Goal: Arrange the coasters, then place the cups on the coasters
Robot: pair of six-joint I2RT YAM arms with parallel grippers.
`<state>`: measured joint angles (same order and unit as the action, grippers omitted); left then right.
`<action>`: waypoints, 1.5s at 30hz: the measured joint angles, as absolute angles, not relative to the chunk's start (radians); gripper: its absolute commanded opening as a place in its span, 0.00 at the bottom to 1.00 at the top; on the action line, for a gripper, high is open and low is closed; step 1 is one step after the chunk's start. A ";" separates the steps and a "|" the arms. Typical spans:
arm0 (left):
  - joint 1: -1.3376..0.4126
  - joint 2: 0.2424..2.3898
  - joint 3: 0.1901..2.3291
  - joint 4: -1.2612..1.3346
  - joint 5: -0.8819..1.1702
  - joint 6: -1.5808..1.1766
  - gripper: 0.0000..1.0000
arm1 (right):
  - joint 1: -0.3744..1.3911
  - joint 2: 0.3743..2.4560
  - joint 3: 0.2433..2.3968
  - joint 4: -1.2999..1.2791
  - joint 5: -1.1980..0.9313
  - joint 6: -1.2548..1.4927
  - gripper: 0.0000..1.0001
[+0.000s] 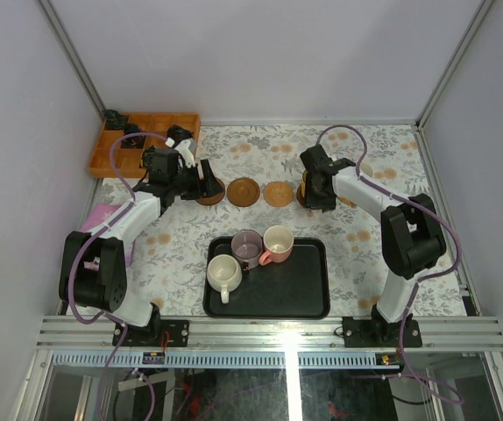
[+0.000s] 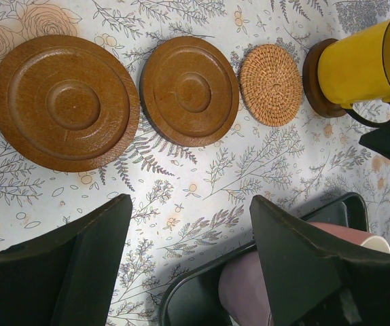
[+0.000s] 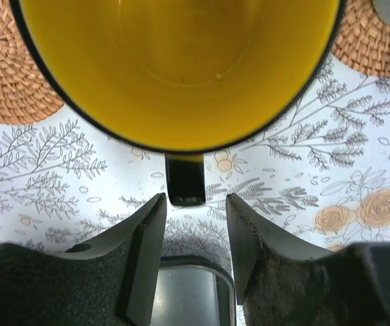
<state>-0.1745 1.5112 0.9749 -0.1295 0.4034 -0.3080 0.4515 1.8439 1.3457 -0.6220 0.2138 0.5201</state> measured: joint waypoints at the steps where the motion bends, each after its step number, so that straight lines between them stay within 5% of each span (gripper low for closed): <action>1: -0.174 1.511 0.975 -0.130 0.403 -0.308 0.71 | 0.451 1.829 1.336 -0.624 0.213 0.526 0.52; 11: -0.175 1.511 0.975 -0.130 0.403 -0.308 0.71 | 0.508 1.593 1.243 -0.656 0.198 0.599 0.81; 24: -0.191 1.511 0.975 -0.129 0.406 -0.309 0.71 | 0.781 1.512 1.241 -0.672 0.278 0.626 0.83; 27: -0.197 1.511 0.974 -0.129 0.408 -0.308 0.71 | 0.815 1.534 1.256 -0.686 0.310 0.607 1.00; 45: -0.220 1.511 0.971 -0.129 0.411 -0.309 0.72 | 0.981 1.592 1.290 -0.699 0.421 0.557 0.99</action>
